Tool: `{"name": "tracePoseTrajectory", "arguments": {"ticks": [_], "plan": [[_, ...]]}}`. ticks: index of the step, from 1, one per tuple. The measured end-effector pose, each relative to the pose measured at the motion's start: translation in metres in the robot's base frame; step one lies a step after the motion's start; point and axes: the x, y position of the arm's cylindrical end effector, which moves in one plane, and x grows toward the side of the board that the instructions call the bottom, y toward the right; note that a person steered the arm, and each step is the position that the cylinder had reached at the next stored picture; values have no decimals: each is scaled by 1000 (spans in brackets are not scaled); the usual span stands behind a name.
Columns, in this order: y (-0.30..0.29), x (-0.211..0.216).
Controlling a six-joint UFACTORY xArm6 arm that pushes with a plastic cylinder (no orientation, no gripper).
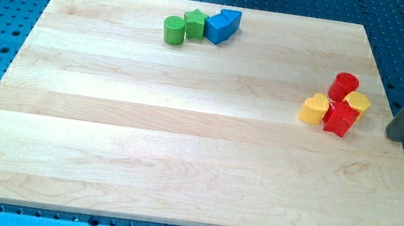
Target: Move the yellow blocks diagonally to the blue blocks
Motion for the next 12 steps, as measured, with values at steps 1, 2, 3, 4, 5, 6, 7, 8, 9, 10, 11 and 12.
{"name": "tracePoseTrajectory", "arguments": {"ticks": [1,2,3,4,5,6,7,8,9,10,11,12], "plan": [[20,0],[18,-3],[16,-12],[-17,-29],[-28,-31],[-92,-23],[-128,-22],[-133,-50],[-159,-31],[-227,38],[-235,46],[-291,44]]}}
